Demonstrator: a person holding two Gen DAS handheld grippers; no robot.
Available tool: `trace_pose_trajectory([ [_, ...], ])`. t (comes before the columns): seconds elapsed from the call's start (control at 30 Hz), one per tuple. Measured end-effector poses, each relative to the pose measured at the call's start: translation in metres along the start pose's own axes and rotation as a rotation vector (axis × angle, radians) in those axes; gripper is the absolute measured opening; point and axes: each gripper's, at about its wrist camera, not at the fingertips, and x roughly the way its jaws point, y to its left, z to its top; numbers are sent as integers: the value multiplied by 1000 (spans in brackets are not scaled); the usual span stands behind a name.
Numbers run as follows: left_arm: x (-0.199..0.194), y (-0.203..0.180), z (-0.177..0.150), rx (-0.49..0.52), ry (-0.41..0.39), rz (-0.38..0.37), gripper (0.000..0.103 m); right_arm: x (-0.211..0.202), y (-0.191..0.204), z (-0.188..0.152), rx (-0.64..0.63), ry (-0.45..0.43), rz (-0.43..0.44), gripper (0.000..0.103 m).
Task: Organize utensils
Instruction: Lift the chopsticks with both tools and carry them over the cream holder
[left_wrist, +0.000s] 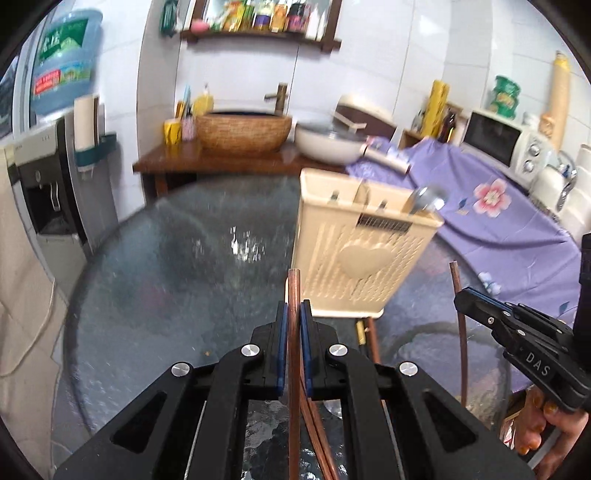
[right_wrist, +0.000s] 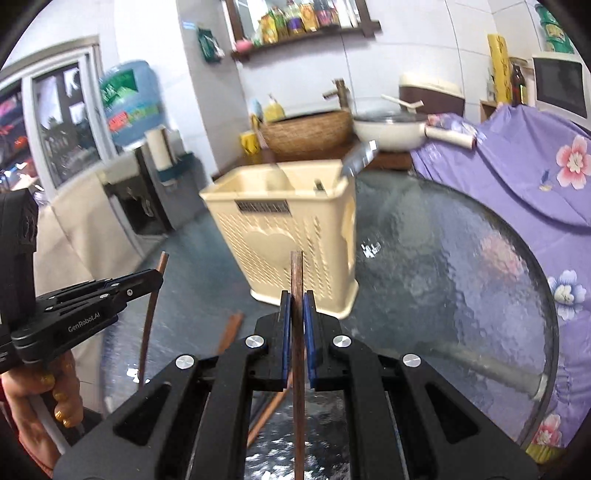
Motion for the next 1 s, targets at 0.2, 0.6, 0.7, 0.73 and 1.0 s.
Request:
trace_pose_trajectory([
  [0.2, -33, -5, 9, 35, -52, -24, 7, -43, 10, 10, -51, -67, 57, 8],
  [0.6, -67, -10, 16, 59, -101, -72, 7, -84, 20, 16, -109, -97, 106, 8],
  [0.7, -70, -10, 20, 62, -111, -72, 7, -90, 21, 20, -118, -103, 120, 8],
  [0.73, -71, -11, 22, 60, -112, -78, 7, -92, 22, 22, -123, -106, 120, 8],
  [1.0, -81, -15, 48, 71, -160, -97, 7, -100, 29, 53, -136, -135, 153, 8],
])
